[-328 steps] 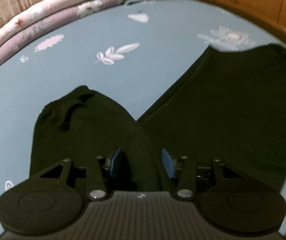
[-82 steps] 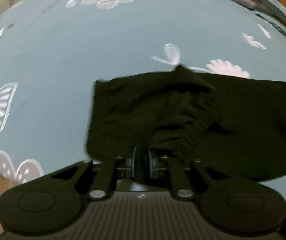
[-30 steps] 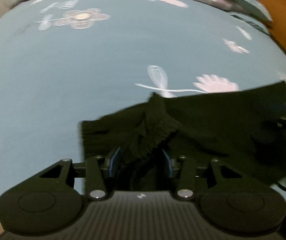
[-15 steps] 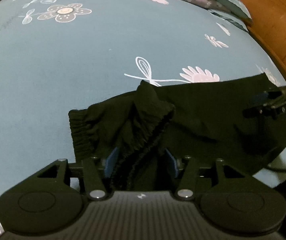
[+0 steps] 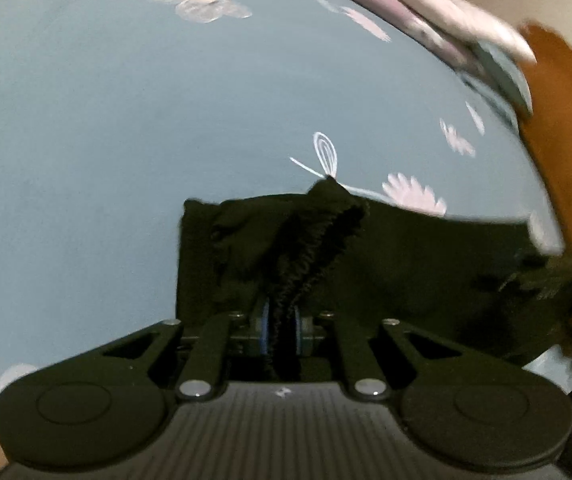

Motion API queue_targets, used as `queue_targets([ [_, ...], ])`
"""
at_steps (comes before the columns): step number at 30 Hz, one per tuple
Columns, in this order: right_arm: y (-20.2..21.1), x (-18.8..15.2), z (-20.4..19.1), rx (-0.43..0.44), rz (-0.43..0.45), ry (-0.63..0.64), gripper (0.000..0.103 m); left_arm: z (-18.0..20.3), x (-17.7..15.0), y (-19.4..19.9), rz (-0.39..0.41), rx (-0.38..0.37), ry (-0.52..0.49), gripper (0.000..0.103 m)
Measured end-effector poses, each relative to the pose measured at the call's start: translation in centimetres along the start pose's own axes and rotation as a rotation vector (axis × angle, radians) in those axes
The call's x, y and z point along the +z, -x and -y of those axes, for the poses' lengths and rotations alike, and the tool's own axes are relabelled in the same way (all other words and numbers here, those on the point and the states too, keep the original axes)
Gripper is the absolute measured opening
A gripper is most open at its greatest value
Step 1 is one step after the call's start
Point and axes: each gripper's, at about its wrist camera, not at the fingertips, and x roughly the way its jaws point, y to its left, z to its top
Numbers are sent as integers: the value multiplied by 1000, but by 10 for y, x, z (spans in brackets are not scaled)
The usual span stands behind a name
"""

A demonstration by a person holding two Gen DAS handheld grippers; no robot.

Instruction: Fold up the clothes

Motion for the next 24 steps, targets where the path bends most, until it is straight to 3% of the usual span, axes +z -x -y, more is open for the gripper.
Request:
queue_targets([
  [4, 1, 1, -3, 11, 7, 11, 101, -19, 2, 10, -3, -37, 143, 9],
  [6, 0, 1, -4, 17, 5, 16, 101, -31, 1, 0, -23, -11, 198, 9],
  [12, 3, -2, -1, 7, 2, 13, 101, -47, 2, -30, -39, 23, 260, 11],
  [17, 6, -2, 6, -5, 13, -7, 101, -39, 8, -23, -31, 84, 195, 21],
  [19, 7, -1, 7, -4, 20, -9, 101, -36, 10, -14, -19, 117, 171, 32],
  [24, 6, 1, 4, 13, 33, 11, 101, -23, 17, 12, 23, 187, 90, 31],
])
